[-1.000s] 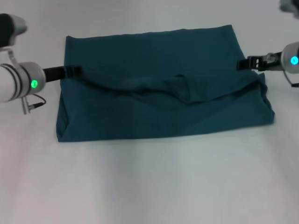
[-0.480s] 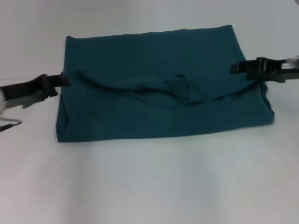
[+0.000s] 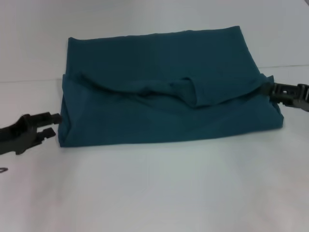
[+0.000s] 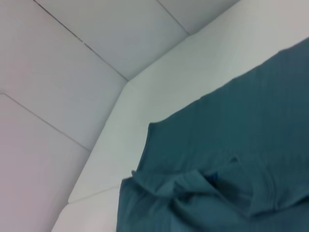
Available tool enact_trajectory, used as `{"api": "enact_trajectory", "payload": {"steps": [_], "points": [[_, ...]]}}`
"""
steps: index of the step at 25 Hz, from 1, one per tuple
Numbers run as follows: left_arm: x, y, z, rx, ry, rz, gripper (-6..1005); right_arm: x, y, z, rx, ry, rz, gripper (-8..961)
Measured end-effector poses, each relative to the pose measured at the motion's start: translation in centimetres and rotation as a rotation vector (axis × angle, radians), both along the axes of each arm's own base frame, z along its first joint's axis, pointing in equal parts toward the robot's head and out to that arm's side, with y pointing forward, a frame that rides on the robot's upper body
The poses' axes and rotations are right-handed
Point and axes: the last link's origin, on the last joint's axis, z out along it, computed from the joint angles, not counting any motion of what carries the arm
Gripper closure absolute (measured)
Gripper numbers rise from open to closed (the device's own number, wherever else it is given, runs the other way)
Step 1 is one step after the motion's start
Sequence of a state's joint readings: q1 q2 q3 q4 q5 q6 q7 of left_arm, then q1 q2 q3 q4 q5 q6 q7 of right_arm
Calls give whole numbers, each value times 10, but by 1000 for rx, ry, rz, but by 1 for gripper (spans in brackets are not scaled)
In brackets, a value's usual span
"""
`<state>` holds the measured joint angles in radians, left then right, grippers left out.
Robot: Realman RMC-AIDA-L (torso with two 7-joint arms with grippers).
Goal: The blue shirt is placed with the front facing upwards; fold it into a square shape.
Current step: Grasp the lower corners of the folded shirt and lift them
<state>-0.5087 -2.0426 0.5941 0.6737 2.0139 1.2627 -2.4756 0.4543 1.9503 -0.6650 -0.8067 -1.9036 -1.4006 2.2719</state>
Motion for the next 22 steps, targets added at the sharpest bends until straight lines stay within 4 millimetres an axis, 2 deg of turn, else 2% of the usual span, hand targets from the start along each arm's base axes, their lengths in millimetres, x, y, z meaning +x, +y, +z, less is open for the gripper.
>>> {"api": "enact_trajectory", "payload": {"steps": [4, 8, 16, 22], "points": [[-3, 1, -7, -8, 28, 6, 472, 6, -3, -4, -11, 1, -6, 238], [-10, 6, -13, -10, 44, 95, 474, 7, -2, -3, -1, 4, -13, 237], [-18, 11, -12, 9, 5, 215, 479, 8, -2, -4, 0, 9, -18, 237], [-21, 15, -25, -5, -7, 263, 479, 7, 2, -5, 14, 7, -23, 237]]}}
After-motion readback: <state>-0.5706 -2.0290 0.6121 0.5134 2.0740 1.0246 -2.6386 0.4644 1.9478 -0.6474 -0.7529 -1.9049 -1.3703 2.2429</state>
